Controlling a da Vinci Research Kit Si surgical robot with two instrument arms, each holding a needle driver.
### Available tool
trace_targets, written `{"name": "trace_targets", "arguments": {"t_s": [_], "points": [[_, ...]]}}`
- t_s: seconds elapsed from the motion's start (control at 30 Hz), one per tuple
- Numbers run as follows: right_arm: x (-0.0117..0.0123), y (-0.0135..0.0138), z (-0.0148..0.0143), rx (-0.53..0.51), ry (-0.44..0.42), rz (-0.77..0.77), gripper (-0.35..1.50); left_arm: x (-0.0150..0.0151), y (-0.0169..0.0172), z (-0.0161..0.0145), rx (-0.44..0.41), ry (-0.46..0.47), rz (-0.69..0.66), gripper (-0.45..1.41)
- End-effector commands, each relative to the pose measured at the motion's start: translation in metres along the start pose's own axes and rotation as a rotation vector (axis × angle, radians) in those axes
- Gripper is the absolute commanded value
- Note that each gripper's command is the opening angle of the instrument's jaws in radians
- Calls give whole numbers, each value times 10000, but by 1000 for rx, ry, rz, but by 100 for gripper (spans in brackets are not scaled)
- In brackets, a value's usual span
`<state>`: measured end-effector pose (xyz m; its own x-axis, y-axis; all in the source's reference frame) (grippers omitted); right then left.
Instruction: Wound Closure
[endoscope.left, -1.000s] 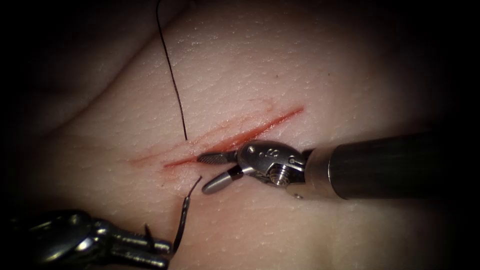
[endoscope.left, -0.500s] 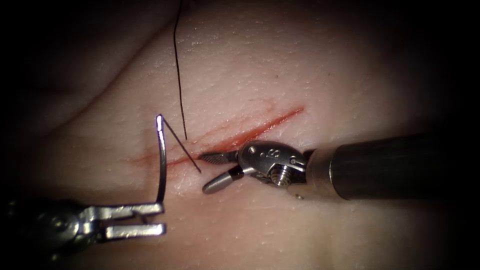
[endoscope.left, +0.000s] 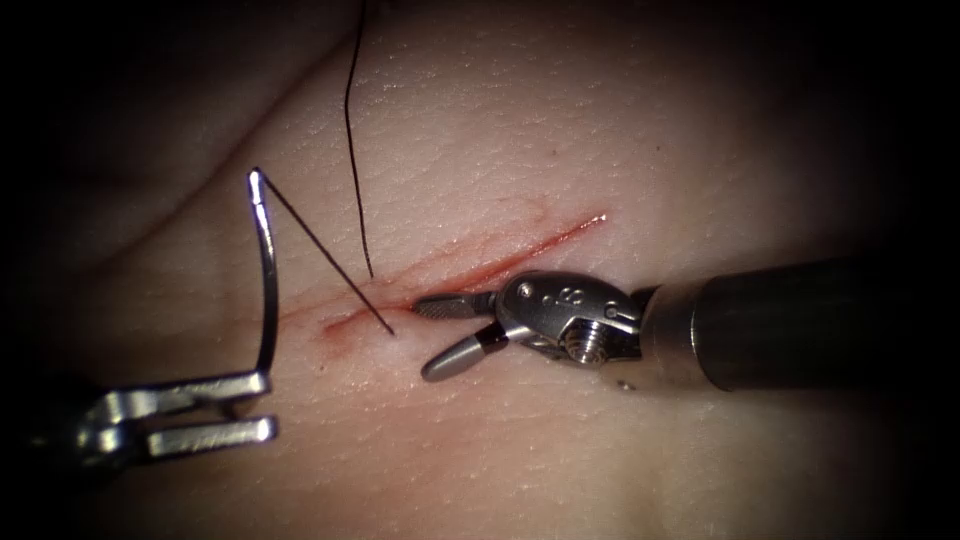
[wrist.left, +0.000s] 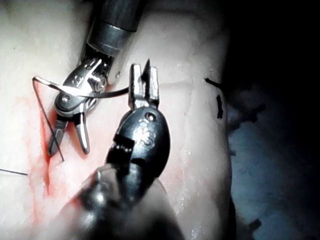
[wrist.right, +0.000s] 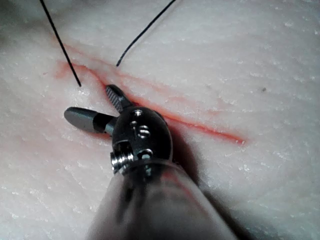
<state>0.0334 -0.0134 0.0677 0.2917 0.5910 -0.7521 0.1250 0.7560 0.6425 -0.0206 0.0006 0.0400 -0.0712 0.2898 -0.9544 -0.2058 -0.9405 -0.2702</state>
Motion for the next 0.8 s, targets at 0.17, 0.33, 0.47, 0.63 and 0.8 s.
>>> {"name": "trace_targets", "arguments": {"t_s": [0.17,0.33,0.47,0.63,0.8], "points": [[17,-3,14,-3,31,4,113,6,10,5,-17,19,15,-45],[15,-2,26,-4,32,0,116,8,10,5,-18,24,20,-45],[13,1,33,-9,32,-2,118,7,9,5,-19,24,21,-45],[10,5,45,-14,32,-7,121,7,11,5,-18,24,21,-45],[7,5,51,-9,32,-11,118,6,10,5,-19,24,21,-45]]}}
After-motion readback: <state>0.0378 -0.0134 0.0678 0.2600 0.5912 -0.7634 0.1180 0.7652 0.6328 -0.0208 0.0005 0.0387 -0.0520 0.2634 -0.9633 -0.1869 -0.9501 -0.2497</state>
